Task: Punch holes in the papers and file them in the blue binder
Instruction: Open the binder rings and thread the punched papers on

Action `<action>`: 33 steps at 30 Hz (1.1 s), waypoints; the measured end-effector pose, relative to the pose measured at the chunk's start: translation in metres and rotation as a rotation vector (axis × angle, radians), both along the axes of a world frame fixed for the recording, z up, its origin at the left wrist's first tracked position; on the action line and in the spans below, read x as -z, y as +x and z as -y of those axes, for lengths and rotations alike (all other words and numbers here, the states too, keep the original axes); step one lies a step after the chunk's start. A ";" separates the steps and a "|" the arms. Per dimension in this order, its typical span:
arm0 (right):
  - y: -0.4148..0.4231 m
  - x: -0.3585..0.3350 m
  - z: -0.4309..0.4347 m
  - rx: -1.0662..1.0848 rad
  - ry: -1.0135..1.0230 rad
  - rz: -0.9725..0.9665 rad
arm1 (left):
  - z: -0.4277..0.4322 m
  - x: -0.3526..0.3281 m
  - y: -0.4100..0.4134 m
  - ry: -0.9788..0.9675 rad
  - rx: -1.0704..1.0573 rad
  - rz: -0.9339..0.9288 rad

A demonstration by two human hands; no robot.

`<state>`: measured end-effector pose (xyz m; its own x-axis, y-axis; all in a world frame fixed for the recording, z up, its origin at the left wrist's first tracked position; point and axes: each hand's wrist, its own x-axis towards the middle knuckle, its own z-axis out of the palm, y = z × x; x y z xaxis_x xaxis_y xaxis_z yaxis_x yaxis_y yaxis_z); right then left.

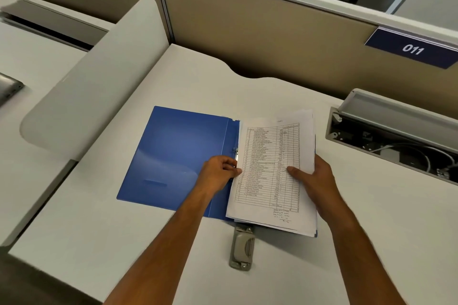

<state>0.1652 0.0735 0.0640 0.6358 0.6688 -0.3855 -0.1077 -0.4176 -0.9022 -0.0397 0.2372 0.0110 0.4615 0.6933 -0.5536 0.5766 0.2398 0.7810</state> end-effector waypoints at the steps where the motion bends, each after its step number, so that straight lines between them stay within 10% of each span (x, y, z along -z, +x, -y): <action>1: 0.001 -0.001 -0.001 -0.004 -0.001 -0.005 | -0.001 0.000 0.000 -0.002 0.000 -0.002; 18: -0.003 -0.007 0.006 -0.005 -0.022 -0.037 | -0.006 -0.004 -0.013 -0.099 0.065 0.068; 33: 0.007 -0.076 0.081 0.068 0.072 0.001 | 0.037 -0.076 0.000 -0.145 -0.107 0.533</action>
